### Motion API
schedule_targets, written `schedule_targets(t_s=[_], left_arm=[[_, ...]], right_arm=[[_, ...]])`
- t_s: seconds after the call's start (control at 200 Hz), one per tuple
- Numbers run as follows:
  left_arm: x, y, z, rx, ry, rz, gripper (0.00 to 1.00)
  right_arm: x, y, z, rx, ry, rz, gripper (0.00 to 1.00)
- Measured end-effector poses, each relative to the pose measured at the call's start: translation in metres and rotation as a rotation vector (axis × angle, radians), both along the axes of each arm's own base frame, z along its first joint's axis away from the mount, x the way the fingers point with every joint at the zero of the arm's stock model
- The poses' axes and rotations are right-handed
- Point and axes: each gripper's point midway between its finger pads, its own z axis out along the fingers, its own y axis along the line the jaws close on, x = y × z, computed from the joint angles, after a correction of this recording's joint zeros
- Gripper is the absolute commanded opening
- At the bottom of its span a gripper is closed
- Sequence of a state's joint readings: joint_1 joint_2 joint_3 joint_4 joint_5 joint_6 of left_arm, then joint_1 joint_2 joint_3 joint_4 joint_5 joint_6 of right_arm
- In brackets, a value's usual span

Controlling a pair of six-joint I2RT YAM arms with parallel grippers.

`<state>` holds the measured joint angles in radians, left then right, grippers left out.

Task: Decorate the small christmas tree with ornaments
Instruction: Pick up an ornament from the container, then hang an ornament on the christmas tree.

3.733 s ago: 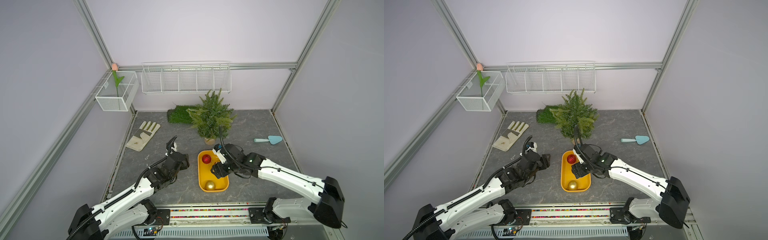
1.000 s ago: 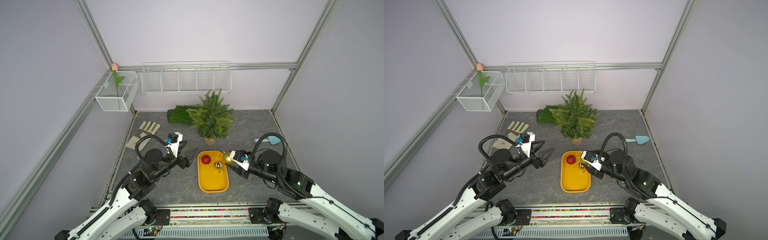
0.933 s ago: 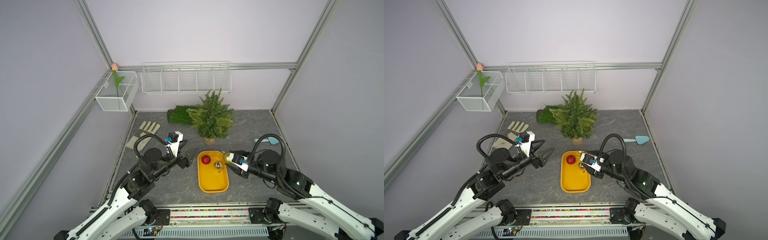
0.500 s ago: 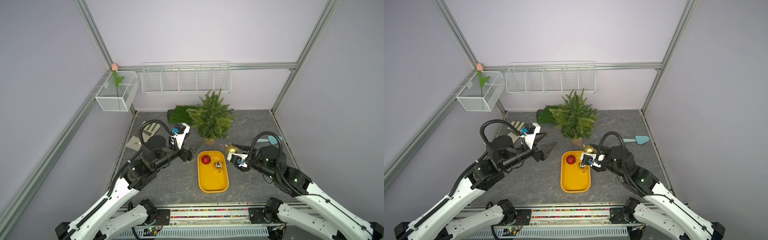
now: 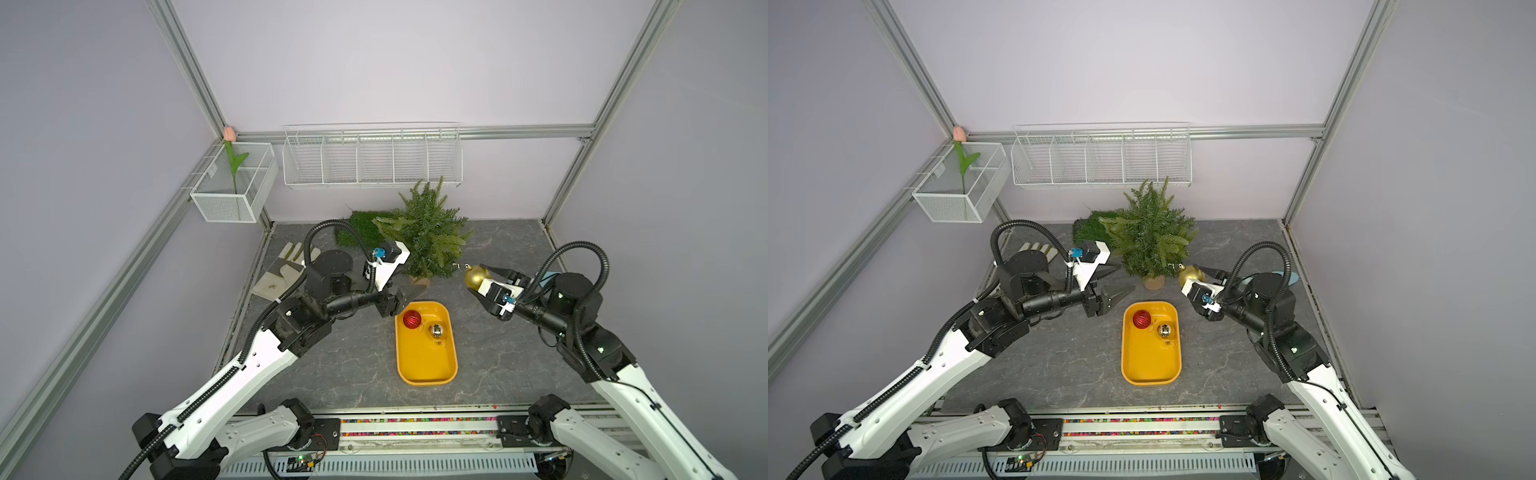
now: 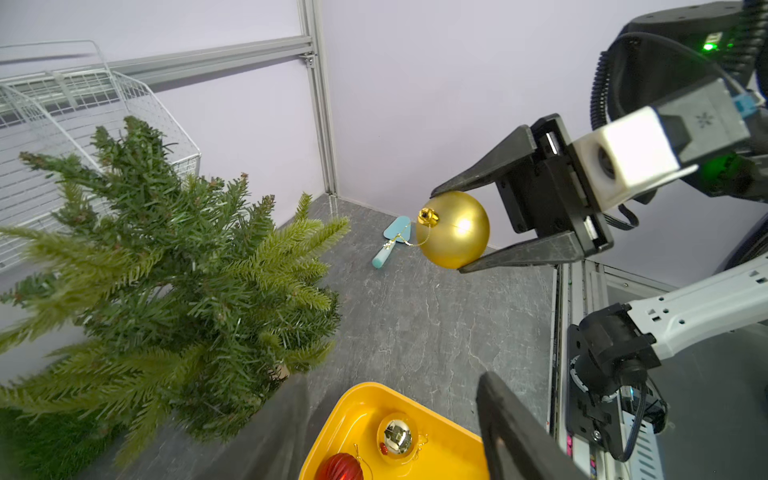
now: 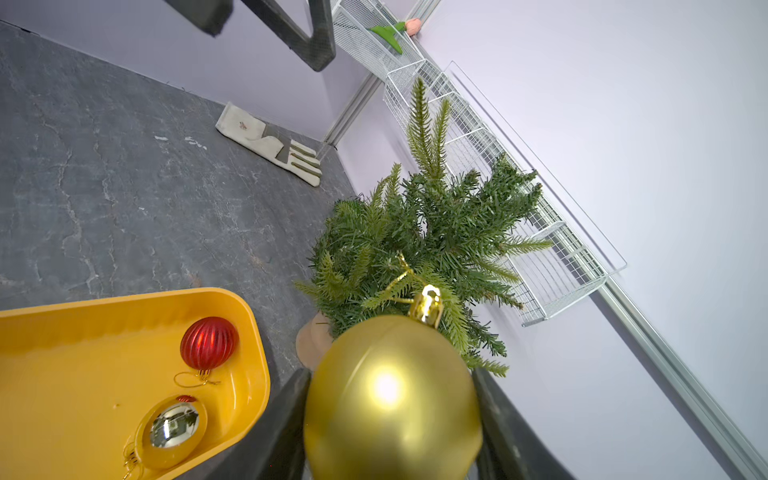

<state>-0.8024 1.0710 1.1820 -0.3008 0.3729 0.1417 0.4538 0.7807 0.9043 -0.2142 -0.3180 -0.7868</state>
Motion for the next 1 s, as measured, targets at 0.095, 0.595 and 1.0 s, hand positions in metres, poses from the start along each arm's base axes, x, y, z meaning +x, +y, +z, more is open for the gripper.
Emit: schedule_targets(t_s=[0.095, 0.595, 1.0], left_arm=[[0.005, -0.005, 0.005, 0.004, -0.084, -0.011, 0.66], [0.051, -0.051, 0.012, 0.082, -0.377, -0.041, 0.63], [0.044, -0.044, 0.011, 0.094, -0.370, -0.049, 0.64]], right_arm=[[0.010, -0.003, 0.001, 0.023, 0.008, -0.003, 0.57], [0.064, -0.025, -0.007, 0.159, 0.056, 0.015, 0.57], [0.081, -0.025, -0.013, 0.201, 0.122, 0.101, 0.57]])
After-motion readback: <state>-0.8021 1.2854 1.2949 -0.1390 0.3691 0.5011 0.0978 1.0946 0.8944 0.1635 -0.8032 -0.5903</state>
